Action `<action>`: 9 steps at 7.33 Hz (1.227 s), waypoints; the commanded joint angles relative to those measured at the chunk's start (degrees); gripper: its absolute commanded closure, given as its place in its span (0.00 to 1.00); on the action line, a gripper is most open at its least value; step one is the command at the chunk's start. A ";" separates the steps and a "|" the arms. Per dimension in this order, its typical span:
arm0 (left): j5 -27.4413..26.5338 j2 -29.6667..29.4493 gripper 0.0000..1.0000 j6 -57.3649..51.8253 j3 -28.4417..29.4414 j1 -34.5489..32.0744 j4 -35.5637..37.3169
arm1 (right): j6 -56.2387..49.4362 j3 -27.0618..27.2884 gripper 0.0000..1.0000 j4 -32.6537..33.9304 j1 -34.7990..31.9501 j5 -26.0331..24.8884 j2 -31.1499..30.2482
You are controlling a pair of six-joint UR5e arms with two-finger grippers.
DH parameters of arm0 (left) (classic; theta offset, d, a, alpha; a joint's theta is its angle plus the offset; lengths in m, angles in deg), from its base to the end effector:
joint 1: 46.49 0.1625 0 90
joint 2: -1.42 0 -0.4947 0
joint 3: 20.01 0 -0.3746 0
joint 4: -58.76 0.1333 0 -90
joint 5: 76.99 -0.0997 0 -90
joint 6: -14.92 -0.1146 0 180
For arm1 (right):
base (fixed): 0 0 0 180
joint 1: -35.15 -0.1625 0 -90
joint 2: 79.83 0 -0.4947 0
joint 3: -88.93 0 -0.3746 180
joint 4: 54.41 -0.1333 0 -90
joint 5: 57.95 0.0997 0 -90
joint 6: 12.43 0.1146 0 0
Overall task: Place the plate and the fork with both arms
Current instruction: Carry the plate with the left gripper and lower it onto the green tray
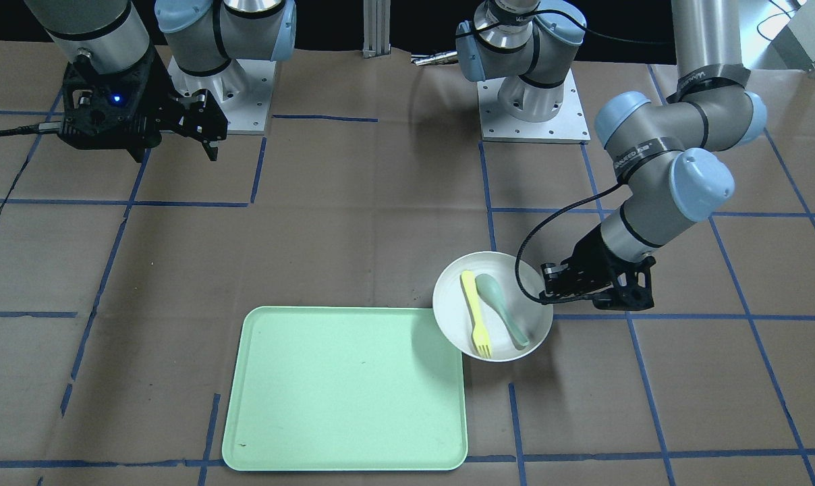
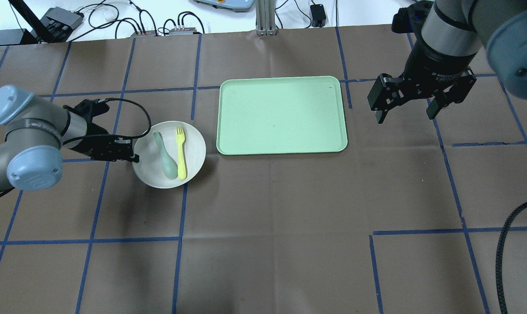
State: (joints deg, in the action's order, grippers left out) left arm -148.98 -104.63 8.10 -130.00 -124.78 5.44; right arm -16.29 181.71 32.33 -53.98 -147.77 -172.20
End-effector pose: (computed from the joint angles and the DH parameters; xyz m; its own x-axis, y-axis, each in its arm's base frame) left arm -0.0555 -0.5636 0.3097 -0.9494 -0.0720 0.3056 -0.0908 0.9947 -0.0478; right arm 0.1269 -0.4483 0.5334 -0.9986 -0.0518 -0.0074 -0.0522 0.9966 0.0637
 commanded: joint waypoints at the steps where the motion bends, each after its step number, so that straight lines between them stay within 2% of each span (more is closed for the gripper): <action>1: 0.27 -10.70 0.97 6.28 12.63 -9.22 -0.04 | 0.00 0.03 0.00 0.00 0.00 0.00 0.00; 3: 0.27 -18.55 0.97 11.11 21.88 -13.80 -0.21 | 0.00 -0.05 0.00 0.00 0.00 0.00 0.00; 4: 0.19 -19.80 0.97 11.57 23.84 -14.60 -0.39 | 0.00 0.03 0.00 0.00 0.00 0.00 0.00; 6: 0.62 -22.52 0.96 12.01 25.17 -14.52 0.22 | 0.00 0.03 0.00 0.00 0.00 0.00 0.00; 9: 0.54 -23.50 0.94 15.43 26.23 -16.28 0.40 | 0.00 0.03 0.00 0.00 0.00 0.00 0.00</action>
State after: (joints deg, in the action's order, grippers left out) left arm -148.40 -127.85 22.28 -103.94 -140.29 5.71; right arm -16.29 181.75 32.33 -53.98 -147.79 -172.20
